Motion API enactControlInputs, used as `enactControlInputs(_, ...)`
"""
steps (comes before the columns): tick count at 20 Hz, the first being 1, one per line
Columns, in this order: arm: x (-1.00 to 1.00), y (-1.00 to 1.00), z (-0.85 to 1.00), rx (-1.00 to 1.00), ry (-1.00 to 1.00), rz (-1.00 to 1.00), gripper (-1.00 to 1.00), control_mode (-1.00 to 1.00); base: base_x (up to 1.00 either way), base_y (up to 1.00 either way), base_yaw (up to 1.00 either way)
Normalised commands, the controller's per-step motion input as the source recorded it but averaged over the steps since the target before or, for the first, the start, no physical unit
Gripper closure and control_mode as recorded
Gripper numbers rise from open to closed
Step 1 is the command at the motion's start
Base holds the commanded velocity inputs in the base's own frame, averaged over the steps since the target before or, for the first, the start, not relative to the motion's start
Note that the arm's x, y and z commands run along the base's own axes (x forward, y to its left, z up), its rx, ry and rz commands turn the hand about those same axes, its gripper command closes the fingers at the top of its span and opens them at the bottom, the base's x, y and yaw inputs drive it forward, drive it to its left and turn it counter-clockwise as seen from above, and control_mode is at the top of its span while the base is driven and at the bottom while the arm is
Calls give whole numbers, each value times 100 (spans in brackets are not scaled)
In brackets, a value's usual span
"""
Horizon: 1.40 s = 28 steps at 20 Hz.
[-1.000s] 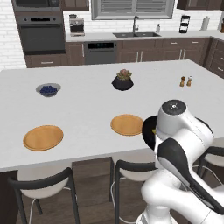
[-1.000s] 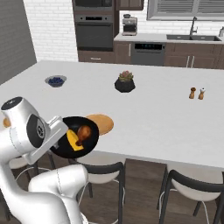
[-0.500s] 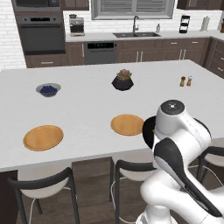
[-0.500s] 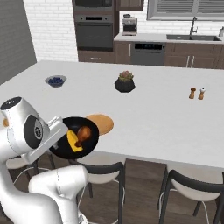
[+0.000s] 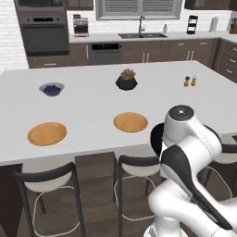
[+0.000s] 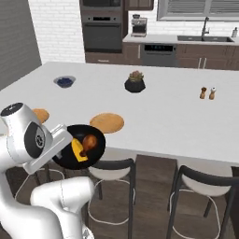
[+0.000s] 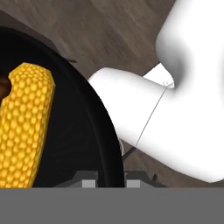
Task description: Pick the chicken drumstick and corn from their plates and place them in the bowl. Then put the bowl in the fridge.
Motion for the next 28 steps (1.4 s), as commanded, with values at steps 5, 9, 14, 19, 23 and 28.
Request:
enactControlInputs(5,0,0,0,0,0,0,100,100,-54,-14,-18)
enactControlInputs(9,0,0,0,0,0,0,100,100,-5,-32,-51)
enactControlInputs(14,0,0,0,0,0,0,100,100,6,-33,-68)
enactControlInputs(19,0,0,0,0,0,0,100,100,10,-26,-74)
enactControlInputs(23,0,0,0,0,0,0,100,100,10,-40,-74)
enactControlInputs(28,0,0,0,0,0,0,100,100,33,-56,-65)
